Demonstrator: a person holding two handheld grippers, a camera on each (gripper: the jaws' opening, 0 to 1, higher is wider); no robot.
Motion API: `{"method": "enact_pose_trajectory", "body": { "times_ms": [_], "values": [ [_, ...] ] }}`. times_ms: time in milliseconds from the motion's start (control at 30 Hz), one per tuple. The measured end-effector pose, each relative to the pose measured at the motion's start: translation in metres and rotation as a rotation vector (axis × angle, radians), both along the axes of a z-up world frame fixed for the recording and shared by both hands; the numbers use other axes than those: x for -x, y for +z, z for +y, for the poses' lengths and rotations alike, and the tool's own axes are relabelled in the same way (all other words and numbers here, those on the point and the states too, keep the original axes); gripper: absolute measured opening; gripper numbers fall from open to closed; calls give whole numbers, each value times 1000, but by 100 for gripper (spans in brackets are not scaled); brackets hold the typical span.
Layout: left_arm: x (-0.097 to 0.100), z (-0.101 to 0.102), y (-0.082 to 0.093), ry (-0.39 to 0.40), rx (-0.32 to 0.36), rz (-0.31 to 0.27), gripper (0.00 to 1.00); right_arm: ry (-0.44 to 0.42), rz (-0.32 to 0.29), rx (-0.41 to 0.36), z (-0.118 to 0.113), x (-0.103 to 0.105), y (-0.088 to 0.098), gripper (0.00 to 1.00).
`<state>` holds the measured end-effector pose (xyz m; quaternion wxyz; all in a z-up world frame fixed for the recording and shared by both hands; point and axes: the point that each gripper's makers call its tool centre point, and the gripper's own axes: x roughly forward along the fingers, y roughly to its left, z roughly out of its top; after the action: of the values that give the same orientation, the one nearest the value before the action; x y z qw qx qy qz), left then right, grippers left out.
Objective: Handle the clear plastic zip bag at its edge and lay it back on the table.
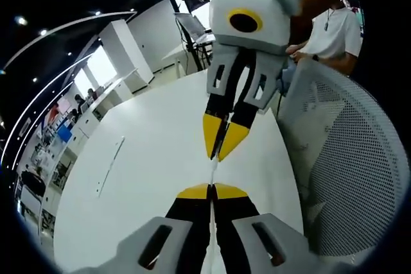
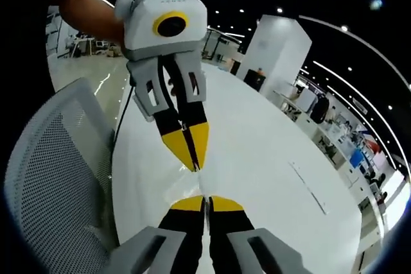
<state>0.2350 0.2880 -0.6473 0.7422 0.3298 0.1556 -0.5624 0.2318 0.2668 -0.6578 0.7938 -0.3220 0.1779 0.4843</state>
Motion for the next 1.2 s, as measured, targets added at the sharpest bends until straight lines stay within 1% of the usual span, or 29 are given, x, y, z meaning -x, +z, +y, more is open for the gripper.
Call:
{"method": "enact_pose_trajectory", "body": {
  "times_ms": [100, 267, 333, 367, 400, 433, 500, 600, 667, 733, 833, 1000, 1067, 1200],
  "values": [
    [1, -1, -1, -17, -9, 0, 0, 45, -19, 44, 1, 4, -3, 0],
    [6, -6, -1, -55, -22, -12, 0, 67, -18, 51, 3, 8, -2, 0],
    [7, -8, 0, -66, -16, -12, 1, 69, -16, 55, 4, 8, -3, 0],
    [9, -12, 3, -77, -6, -8, 2, 76, -20, 70, 3, 8, -5, 0],
    [10, -13, 3, -82, -13, -11, 2, 78, -24, 82, 3, 8, -6, 0],
    [10, -13, 1, -96, -39, -25, 2, 80, -23, 80, 3, 9, -6, 0],
    [11, -15, 0, -112, -46, -32, 3, 78, -19, 71, 4, 8, -4, 0],
    [12, -17, -1, -129, -63, -43, 4, 85, -24, 81, 4, 8, -4, 0],
    [12, -17, -3, -156, -97, -70, 5, 85, -21, 81, 5, 9, -4, 0],
    [15, -19, -6, -181, -117, -81, 6, 87, -17, 82, 5, 9, -5, 0],
    [15, -22, -8, -186, -129, -84, 9, 87, -20, 84, 5, 9, -4, 0],
    [14, -26, -8, -193, -125, -86, 7, 80, -20, 82, 5, 8, -2, 0],
    [12, -26, -9, -192, -131, -97, 5, 77, -18, 87, 4, 9, -2, 0],
    [10, -26, -8, -184, -122, -86, 3, 60, -8, 75, 3, 8, 1, 0]
  ]
}}
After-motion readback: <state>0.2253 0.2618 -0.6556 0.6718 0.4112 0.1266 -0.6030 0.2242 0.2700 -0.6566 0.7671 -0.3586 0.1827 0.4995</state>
